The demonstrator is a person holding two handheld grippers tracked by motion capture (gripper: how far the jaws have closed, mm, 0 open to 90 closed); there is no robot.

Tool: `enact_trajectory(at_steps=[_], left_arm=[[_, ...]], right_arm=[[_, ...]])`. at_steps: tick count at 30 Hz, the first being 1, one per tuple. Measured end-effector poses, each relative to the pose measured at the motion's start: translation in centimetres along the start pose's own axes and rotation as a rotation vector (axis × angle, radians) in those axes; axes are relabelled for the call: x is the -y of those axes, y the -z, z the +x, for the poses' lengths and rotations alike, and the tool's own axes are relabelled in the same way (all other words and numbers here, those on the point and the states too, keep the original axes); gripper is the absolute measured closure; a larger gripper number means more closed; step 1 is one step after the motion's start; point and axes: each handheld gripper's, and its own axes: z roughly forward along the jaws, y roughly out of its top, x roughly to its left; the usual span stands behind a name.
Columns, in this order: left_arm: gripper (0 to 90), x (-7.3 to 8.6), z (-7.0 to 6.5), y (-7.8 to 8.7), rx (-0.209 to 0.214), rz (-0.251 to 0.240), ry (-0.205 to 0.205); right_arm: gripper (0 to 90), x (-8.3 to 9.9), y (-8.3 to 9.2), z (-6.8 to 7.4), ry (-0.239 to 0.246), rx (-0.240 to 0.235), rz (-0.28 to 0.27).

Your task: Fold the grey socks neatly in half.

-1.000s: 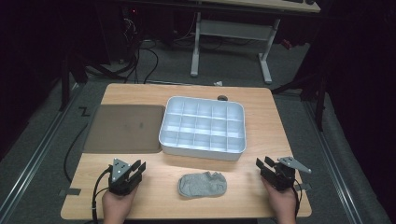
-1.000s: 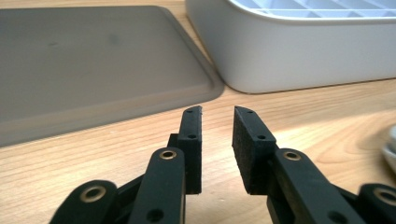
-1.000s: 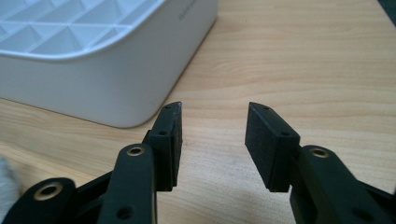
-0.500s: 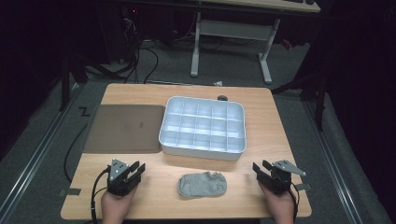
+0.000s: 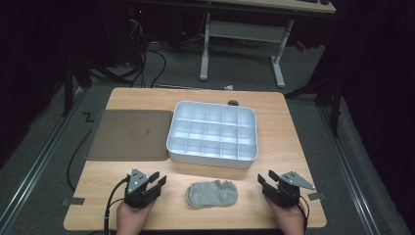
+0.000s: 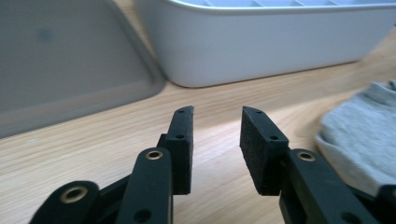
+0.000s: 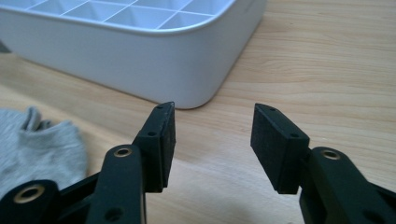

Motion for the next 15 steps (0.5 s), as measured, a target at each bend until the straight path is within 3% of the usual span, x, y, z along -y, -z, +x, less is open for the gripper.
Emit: enact_trajectory(at_steps=[4,5,12,14,15], left_arm=[[63.2,0.1,-0.8,-0.3,0.014,0.010,-0.019],[62.9,0.1,-1.2,-0.3,0.024,0.013,-0.024],[60.6,0.0,-2.7,-0.5,0.072,0.020,-0.040],[60.2,0.0,-3.1,-0.6,0.084,0.025,-0.045],[60.1,0.0,-3.6,-0.8,0.103,0.029,-0.055]], right_arm=[[50.0,0.0,0.0,0.9,0.021,-0.018,0.004],[50.1,0.0,-0.3,1.4,0.033,-0.051,0.021],[50.3,0.2,-1.0,3.1,0.051,-0.143,0.058],[50.3,0.2,-1.1,3.3,0.057,-0.148,0.062],[50.8,0.3,-1.4,4.0,0.065,-0.174,0.076]])
